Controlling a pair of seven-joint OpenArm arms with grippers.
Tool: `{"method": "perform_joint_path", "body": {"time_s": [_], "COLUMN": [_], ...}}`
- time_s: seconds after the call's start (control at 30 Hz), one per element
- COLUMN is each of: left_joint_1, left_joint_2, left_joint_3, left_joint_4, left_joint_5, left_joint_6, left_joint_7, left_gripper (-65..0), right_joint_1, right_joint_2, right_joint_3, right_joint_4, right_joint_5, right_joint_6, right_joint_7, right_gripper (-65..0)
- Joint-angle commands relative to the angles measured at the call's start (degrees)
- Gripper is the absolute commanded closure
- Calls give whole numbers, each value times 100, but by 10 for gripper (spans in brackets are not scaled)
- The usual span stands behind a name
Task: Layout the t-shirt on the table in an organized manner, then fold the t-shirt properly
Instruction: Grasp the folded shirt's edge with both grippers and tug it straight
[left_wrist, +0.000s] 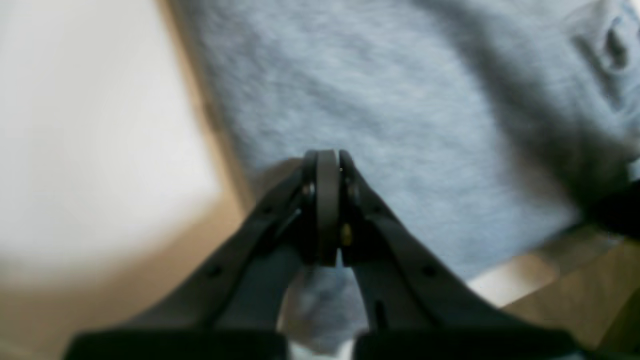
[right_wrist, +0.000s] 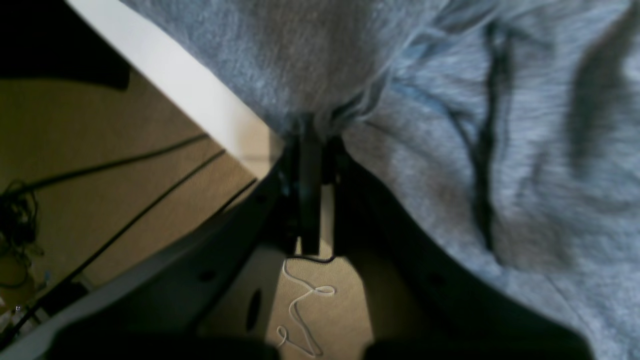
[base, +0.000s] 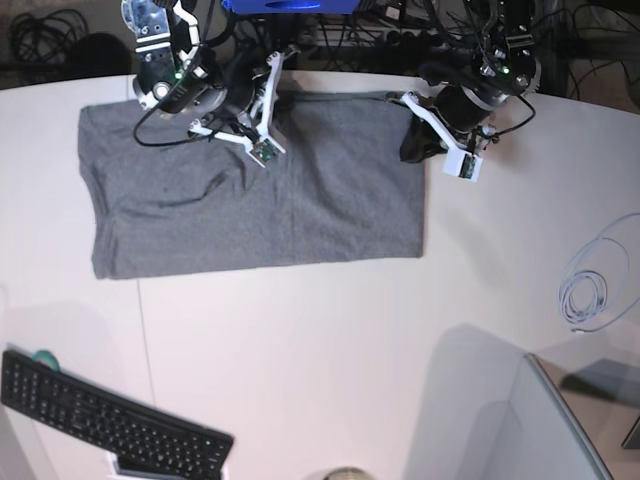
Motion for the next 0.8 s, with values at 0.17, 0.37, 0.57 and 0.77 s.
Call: {"method": "perform_joint_path", "body": {"time_s": [0.17, 0.37, 0.57, 0.77], "left_joint_1": [33, 68, 173, 182], "left_joint_2": [-62, -150, -97, 210], "left_joint_3": [-82, -91, -91, -3], "left_joint_4": [34, 280, 1028, 1168], "left_joint_5": [-19, -72, -81, -63], "left_joint_6": [-16, -25, -25, -33], "left_joint_7": [-104, -104, -68, -68], "left_gripper": [0, 0, 0, 0], "right_joint_1": [49, 14, -285, -65], "right_joint_2": [-33, -33, -41, -41], "right_joint_3": [33, 33, 41, 182], "right_joint_4": [-5, 22, 910, 1367], "right_joint_5": [77, 77, 77, 77], "right_joint_6": [-15, -24, -33, -33], "right_joint_7": [105, 79, -114, -79], "right_gripper": [-9, -116, -302, -221]}}
